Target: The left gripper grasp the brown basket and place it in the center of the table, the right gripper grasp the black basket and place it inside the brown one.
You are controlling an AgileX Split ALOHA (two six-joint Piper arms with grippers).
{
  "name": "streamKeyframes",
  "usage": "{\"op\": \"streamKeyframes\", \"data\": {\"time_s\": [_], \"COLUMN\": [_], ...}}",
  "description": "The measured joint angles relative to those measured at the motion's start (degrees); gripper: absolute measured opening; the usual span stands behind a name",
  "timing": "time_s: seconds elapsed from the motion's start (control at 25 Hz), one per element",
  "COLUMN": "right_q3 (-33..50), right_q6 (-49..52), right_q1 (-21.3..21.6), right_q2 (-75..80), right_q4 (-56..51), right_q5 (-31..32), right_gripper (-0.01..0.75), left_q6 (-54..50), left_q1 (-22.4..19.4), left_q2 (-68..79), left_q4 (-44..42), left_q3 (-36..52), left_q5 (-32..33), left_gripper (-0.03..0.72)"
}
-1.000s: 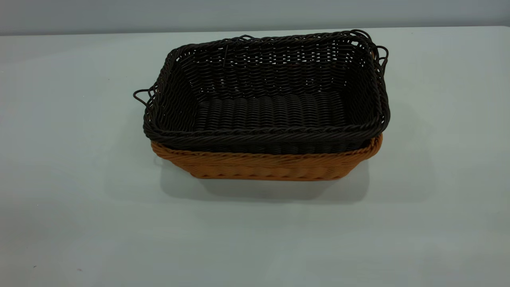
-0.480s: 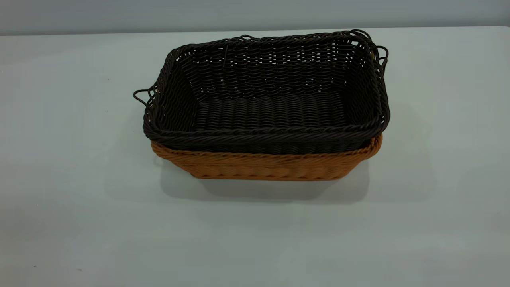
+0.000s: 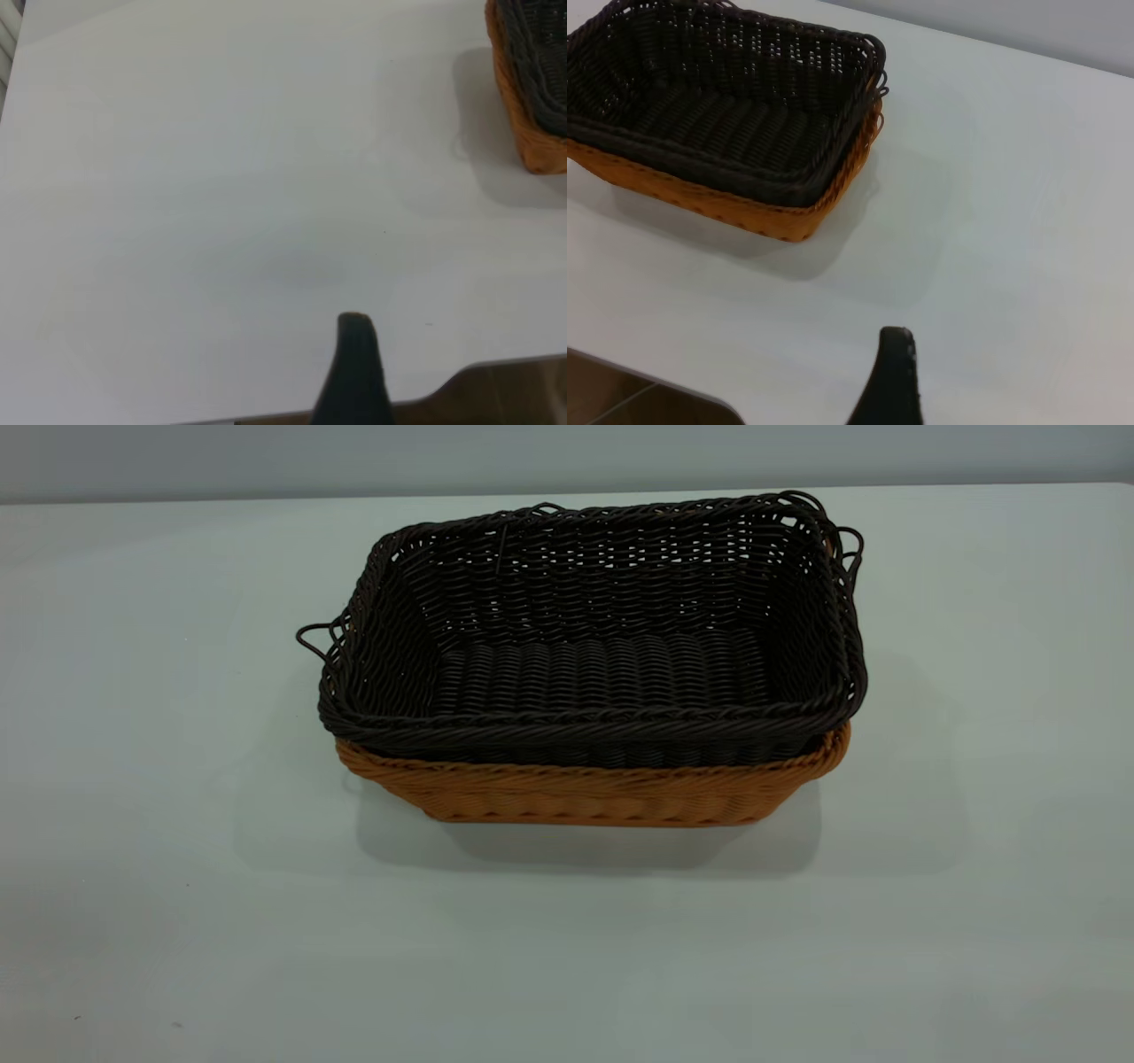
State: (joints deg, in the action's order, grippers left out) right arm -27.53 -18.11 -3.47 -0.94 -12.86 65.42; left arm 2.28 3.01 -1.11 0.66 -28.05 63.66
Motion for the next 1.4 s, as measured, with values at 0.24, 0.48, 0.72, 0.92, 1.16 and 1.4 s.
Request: {"op": "streamKeyframes", "data": {"time_s": [0.24,0.48,0.72,0.92,1.16,1.4], "right_q3": [0.0,0.0,0.3,0.4,0.4,0.4], "right_q6": [0.0,3.6,13.3,16.8,17.5,17.5], "right_q1": [2.9,3.2,3.3,3.3,3.3,3.3], "right_q2": [0.0,0.0,0.0,0.0,0.0,0.0], "right_q4": [0.0,2.7,9.6,12.0,12.0,12.0], "right_q5": [0.0,-0.4,-1.2,-1.2,-1.2,-1.2], "right_gripper": [0.594,0.594,0.594,0.594,0.594,0.594], "left_q6": [0.0,0.0,0.0,0.0,0.0,0.0], "left_q1": [0.0,0.0,0.0,0.0,0.0,0.0], "left_q2": [0.0,0.0,0.0,0.0,0.0,0.0], "left_q4": [0.0,0.0,0.0,0.0,0.0,0.0], "left_q3": [0.0,0.0,0.0,0.0,0.0,0.0], "left_q5": [0.0,0.0,0.0,0.0,0.0,0.0], "left_gripper": [0.554,0.554,0.554,0.554,0.554,0.554]}}
